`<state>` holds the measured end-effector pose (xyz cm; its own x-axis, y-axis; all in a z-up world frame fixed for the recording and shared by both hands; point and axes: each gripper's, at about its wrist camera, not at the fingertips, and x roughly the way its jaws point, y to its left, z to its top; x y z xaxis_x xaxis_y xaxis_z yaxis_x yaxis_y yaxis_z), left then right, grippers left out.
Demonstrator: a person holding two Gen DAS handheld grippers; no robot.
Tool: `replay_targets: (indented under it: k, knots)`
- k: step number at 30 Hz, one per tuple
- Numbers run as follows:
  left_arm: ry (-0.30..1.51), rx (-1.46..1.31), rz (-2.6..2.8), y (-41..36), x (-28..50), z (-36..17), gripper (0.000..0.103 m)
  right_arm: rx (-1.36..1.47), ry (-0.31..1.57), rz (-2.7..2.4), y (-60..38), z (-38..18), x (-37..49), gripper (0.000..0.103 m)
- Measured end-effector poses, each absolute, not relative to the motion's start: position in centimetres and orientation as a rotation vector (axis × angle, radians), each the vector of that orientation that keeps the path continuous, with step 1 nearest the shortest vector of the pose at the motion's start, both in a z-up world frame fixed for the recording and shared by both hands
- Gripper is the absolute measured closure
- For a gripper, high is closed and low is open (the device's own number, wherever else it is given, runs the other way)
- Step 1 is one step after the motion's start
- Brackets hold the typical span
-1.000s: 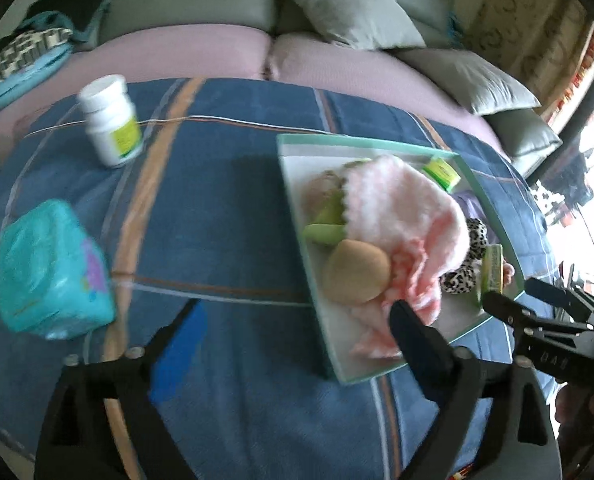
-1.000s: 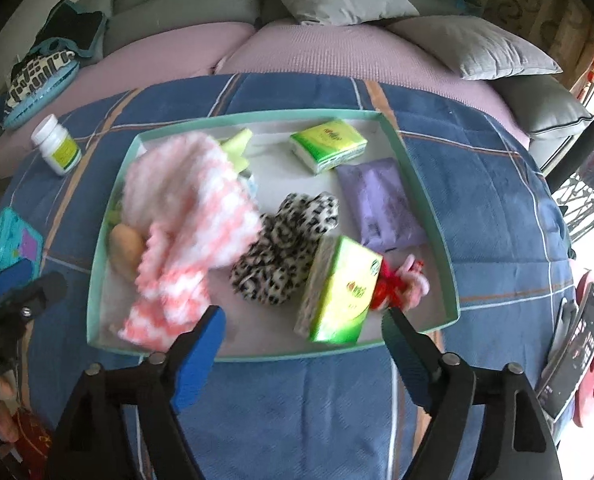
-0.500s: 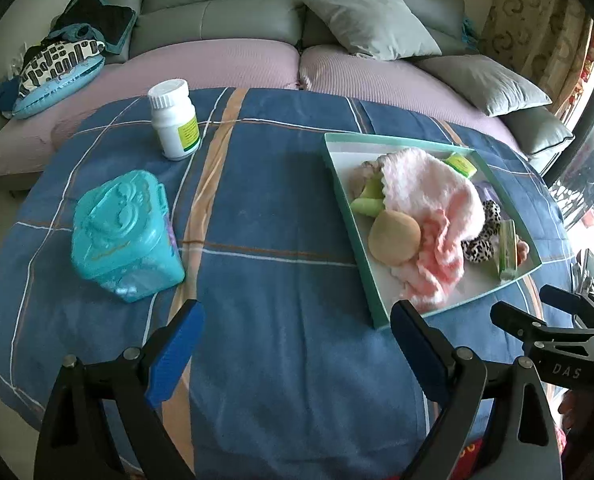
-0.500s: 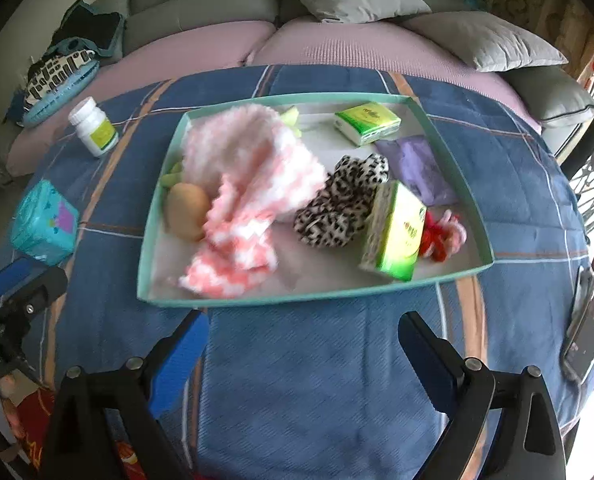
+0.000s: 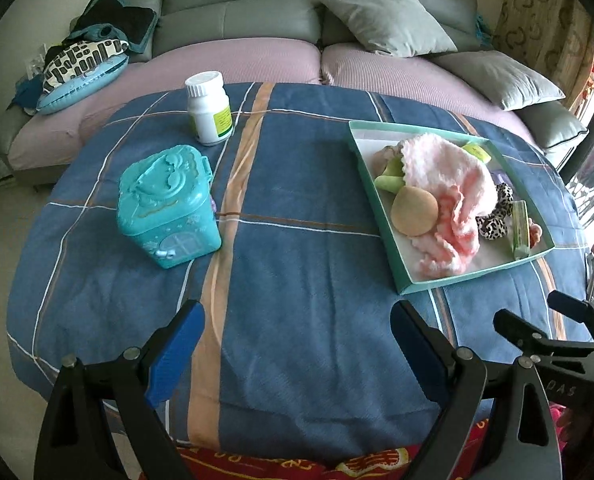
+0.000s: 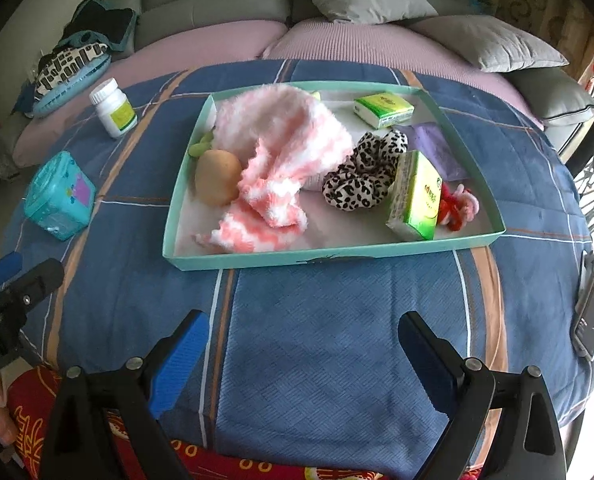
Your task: Organize soft objects
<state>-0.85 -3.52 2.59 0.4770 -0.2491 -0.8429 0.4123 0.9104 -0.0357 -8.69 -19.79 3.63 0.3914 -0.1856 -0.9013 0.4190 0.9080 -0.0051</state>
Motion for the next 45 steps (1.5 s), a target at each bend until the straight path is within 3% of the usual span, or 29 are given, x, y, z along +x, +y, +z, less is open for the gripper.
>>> replay_targets:
  k: [45]
  knots:
    - [0.928, 0.28, -0.295, -3.8, -2.0, 2.5, 0.009, 0.21, 1.094, -0.456, -19.1, 3.6, -9.3, 0.006]
